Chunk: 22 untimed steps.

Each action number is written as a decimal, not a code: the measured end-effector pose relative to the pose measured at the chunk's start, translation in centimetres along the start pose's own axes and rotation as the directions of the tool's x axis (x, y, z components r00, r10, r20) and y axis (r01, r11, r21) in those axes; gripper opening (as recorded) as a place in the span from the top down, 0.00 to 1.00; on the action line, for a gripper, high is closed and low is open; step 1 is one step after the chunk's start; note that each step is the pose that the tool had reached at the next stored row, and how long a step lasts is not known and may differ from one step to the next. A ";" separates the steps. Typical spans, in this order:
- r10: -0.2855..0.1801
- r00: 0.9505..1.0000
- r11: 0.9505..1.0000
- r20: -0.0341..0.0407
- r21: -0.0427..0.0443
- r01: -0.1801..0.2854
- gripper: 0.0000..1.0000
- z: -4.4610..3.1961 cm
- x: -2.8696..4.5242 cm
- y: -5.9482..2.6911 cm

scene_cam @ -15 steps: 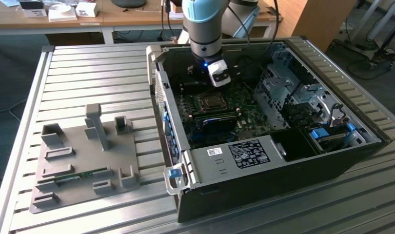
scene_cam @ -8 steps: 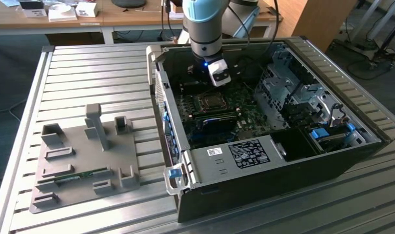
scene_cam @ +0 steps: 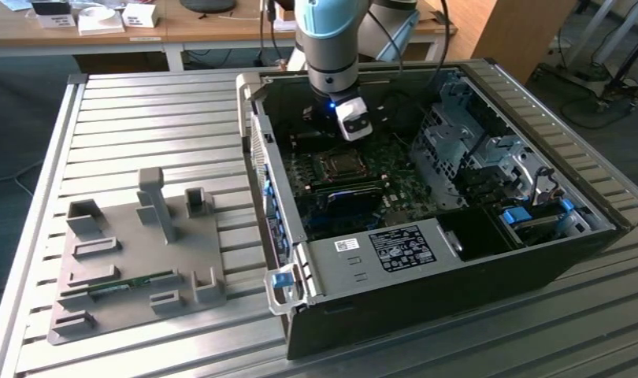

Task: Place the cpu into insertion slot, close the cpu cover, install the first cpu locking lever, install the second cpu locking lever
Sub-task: 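Install the first cpu locking lever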

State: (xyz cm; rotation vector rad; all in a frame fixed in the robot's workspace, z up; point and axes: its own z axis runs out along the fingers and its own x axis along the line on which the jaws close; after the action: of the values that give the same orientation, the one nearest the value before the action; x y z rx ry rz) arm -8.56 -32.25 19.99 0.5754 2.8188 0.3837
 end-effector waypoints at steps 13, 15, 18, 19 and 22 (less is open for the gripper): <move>0.000 1.000 1.000 0.000 0.000 0.000 0.89 0.48 -0.25 0.01; 0.000 1.000 1.000 0.000 0.000 0.000 0.89 0.49 -0.25 0.01; 0.000 1.000 1.000 0.000 0.000 0.000 0.89 0.49 -0.25 0.01; 0.000 1.000 1.000 0.000 0.000 0.000 0.89 0.49 -0.25 0.01; 0.000 1.000 1.000 0.000 0.001 0.000 0.89 0.55 -0.25 0.00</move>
State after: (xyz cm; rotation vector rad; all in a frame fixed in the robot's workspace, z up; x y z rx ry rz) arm -8.18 -32.23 19.52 0.5751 2.8188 0.3827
